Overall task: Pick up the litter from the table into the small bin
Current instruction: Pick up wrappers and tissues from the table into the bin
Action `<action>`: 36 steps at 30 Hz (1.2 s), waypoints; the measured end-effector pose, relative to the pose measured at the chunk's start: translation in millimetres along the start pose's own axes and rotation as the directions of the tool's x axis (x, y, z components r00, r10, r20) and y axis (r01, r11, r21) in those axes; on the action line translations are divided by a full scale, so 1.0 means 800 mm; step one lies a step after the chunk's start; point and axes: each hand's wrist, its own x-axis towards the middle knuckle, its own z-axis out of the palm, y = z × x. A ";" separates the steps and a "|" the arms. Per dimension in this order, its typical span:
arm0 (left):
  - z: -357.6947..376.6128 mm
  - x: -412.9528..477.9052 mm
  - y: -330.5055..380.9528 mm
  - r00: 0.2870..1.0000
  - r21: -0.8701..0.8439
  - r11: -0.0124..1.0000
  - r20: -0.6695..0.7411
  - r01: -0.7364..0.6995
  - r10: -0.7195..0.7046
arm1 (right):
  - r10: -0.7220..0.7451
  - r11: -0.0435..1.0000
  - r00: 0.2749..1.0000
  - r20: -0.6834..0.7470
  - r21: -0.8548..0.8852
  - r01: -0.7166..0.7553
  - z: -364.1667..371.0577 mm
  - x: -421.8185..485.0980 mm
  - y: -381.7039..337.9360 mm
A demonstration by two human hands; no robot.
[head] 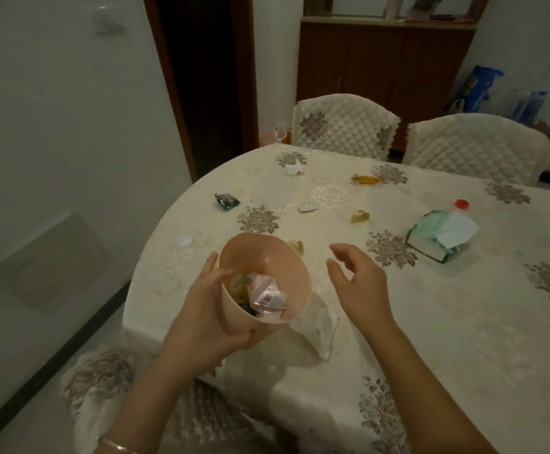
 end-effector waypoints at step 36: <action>-0.049 -0.045 -0.004 0.988 0.089 0.992 -0.136 0.090 -0.077 | 0.096 0.980 0.993 0.064 0.171 -0.105 0.052 -0.019 0.002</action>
